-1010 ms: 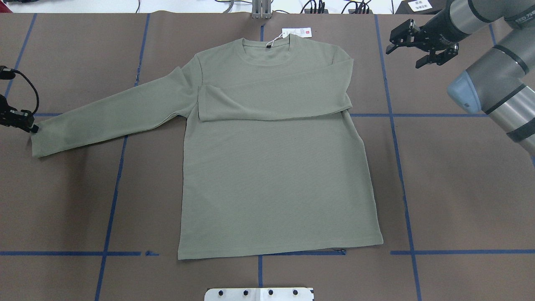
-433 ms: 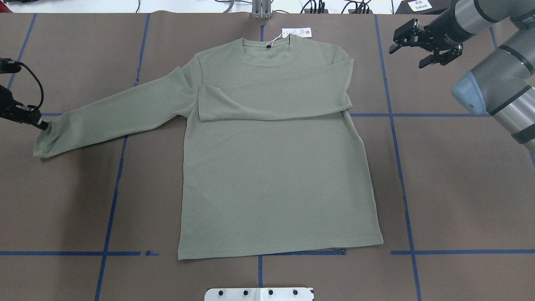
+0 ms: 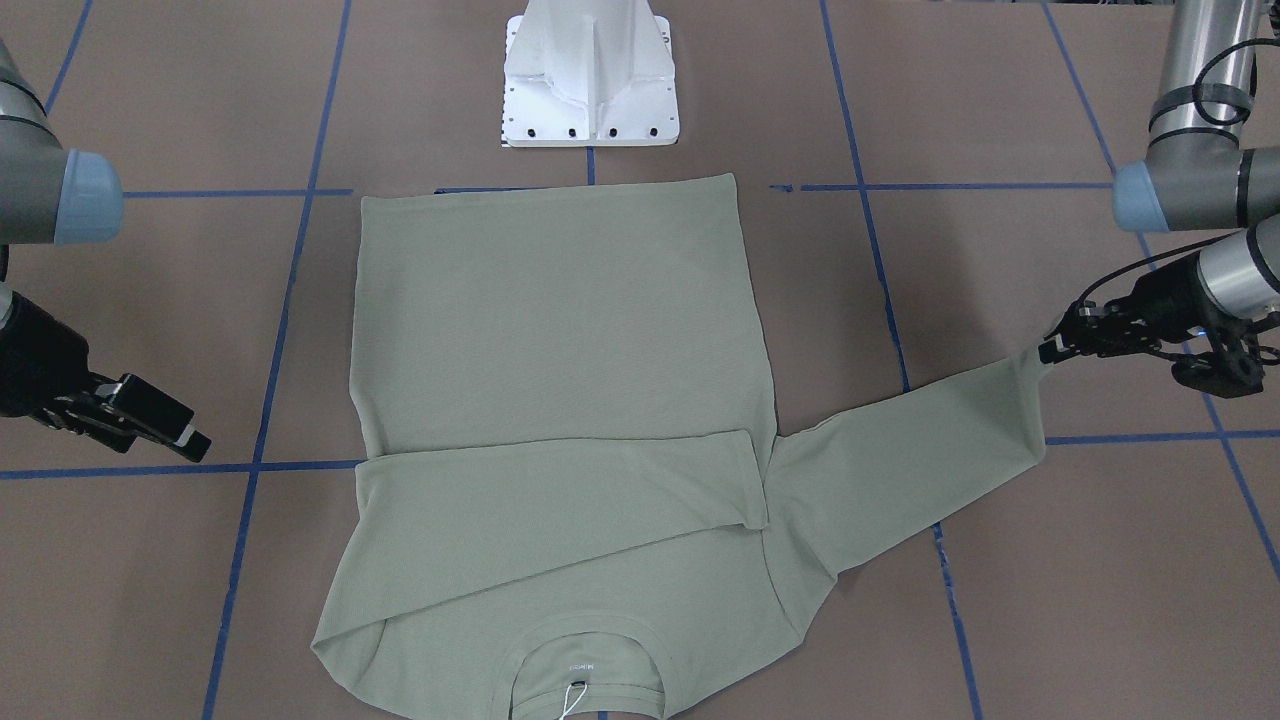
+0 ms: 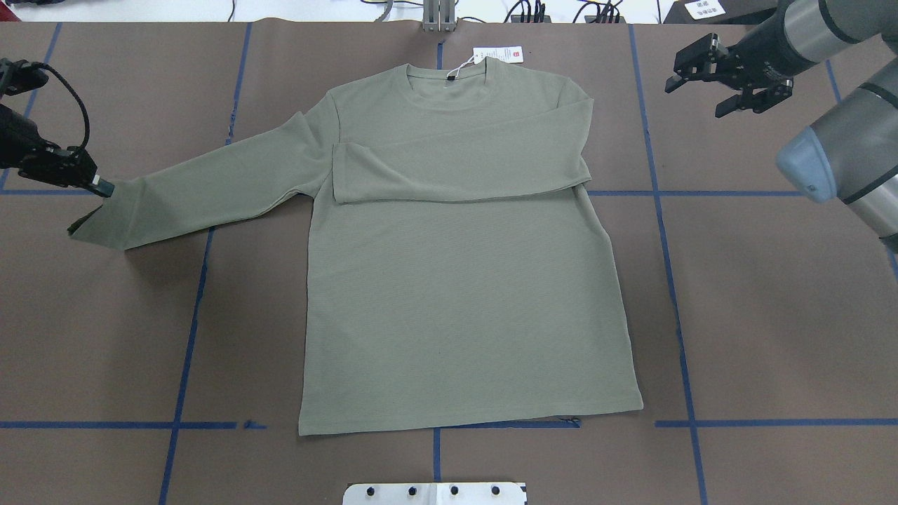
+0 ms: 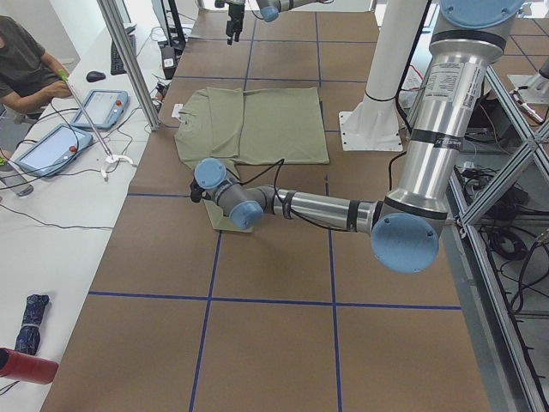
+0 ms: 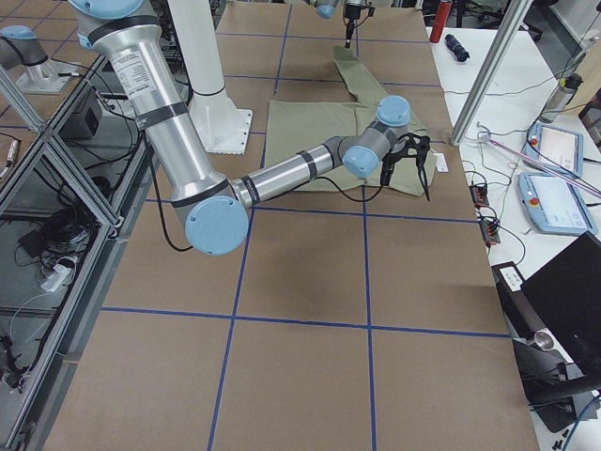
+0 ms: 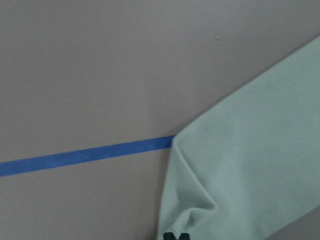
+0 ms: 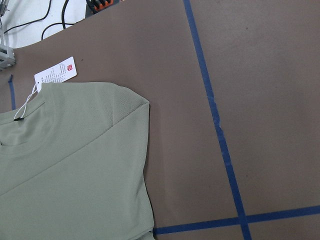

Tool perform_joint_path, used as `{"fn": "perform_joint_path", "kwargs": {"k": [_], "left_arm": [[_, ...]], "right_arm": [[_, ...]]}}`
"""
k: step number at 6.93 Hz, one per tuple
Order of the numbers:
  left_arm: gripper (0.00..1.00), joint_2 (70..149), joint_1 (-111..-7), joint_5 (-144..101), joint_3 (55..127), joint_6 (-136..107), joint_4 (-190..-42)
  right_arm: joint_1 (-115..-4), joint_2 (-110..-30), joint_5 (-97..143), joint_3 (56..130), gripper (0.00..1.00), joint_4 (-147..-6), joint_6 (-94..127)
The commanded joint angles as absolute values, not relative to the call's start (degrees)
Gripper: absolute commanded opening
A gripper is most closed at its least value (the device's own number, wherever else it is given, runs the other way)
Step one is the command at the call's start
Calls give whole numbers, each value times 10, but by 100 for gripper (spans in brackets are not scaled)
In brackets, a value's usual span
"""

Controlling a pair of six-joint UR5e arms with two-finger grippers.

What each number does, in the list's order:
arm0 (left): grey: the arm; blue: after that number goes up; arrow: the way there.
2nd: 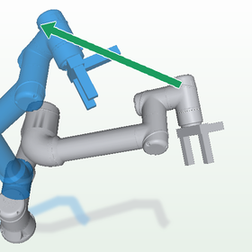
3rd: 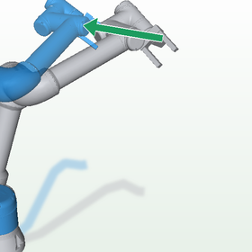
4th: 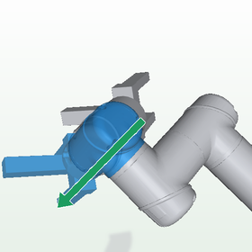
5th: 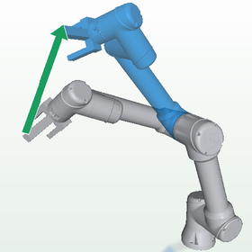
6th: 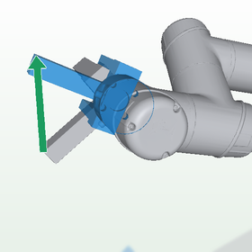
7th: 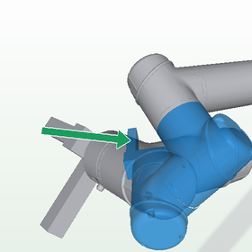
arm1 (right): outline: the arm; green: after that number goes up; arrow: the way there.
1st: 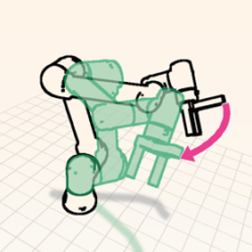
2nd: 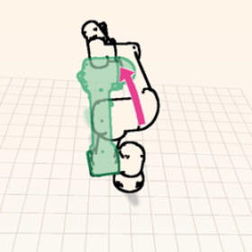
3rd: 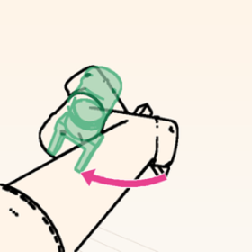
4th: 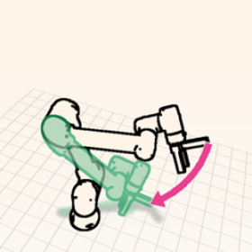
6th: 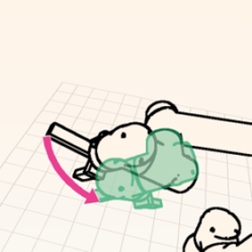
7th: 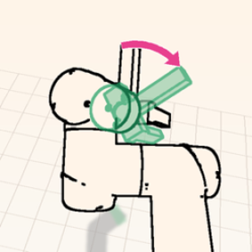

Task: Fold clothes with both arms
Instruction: 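Grasp the other sleeve cuff with the left gripper, then fold the held sleeve across the shirt body with the left gripper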

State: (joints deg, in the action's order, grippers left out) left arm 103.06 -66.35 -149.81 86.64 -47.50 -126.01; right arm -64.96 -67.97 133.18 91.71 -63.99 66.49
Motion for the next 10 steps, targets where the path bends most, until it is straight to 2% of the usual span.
{"fn": "perform_joint_path", "kwargs": {"k": [1,2,4,5,6,7,10], "left_arm": [[0,1123,-626,-1482,912,-664,-1260],[0,1196,-561,-1395,904,-758,-1260],[0,1343,-472,-1237,817,-878,-1280],[0,1412,-455,-1191,723,-960,-1355],[0,1517,-404,-1106,584,-1002,-1384],[0,1567,-382,-1051,526,-1006,-1388],[0,1607,-338,-1003,455,-1007,-1410]], "right_arm": [[-657,-715,1328,959,100,-640,665],[-660,-729,1328,973,100,-639,665],[-665,-754,1327,991,100,-639,665],[-673,-772,1331,1008,100,-638,664],[-676,-797,1332,1032,100,-638,664],[-678,-809,1333,1044,100,-637,664],[-679,-822,1333,1060,100,-638,664]]}}
